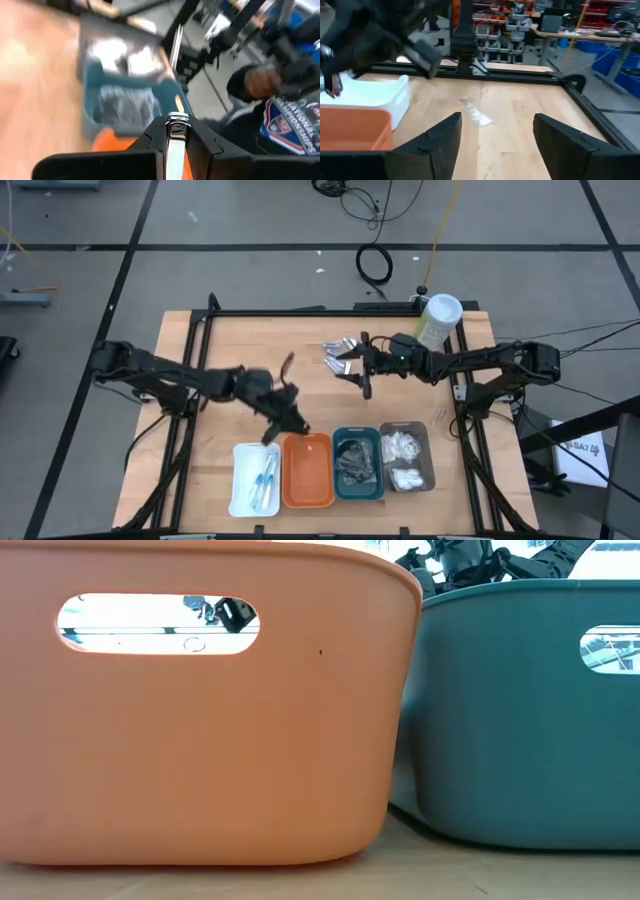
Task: Pick & Place Travel size toiletries
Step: Put the silver nail cutter into the orange bin
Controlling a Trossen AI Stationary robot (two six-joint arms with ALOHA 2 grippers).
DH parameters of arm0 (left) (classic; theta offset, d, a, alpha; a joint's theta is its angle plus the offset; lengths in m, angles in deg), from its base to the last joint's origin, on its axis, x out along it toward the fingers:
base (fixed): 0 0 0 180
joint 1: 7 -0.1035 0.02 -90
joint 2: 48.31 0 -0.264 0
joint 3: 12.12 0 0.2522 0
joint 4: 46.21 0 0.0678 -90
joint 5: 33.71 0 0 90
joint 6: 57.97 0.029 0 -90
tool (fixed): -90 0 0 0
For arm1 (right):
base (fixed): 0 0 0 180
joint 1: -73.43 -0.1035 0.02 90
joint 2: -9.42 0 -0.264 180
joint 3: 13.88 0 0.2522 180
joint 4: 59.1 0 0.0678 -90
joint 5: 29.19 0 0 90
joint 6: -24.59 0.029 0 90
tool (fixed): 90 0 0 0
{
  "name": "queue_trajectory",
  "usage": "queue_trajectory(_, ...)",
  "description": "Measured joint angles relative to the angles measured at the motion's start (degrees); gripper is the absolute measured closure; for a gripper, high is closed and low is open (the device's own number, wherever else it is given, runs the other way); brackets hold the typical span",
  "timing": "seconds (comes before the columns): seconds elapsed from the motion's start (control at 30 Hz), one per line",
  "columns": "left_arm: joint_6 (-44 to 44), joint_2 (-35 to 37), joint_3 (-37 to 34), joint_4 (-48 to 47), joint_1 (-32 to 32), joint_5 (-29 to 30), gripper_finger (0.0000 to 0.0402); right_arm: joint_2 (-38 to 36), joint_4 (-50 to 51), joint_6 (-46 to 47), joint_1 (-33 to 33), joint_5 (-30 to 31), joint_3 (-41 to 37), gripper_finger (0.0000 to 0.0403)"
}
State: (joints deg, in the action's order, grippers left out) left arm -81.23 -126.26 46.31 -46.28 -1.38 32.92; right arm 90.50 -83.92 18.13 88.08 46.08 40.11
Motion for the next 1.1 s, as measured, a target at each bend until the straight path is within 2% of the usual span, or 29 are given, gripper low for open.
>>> queue_trajectory(0.23, -4.2, -5.7, -0.1, -3.4, 10.8, 5.6, 0.0375, 0.0, -0.4, 0.4, -0.1, -0.2, 0.0, 0.0183)
queue_trajectory(0.5, -5.2, -6.6, 0.0, -1.7, 13.1, 12.1, 0.0317, 0.0, -0.8, 2.0, -0.1, -0.3, 0.0, 0.0190)
queue_trajectory(0.73, -3.1, -6.6, 0.0, -1.5, 11.9, 12.9, 0.0259, 0.0, 0.5, 2.8, -0.2, -0.3, 0.0, 0.0191)
queue_trajectory(0.87, 3.1, -6.2, 0.0, -1.7, 9.9, 9.6, 0.0228, 0.0, 1.0, 2.8, -0.1, 0.0, 0.0, 0.0192)
queue_trajectory(1.1, 6.9, -1.6, 0.0, -2.9, 3.7, 8.9, 0.0203, 0.0, 7.7, 5.9, 0.9, 10.9, 0.4, 0.0189)
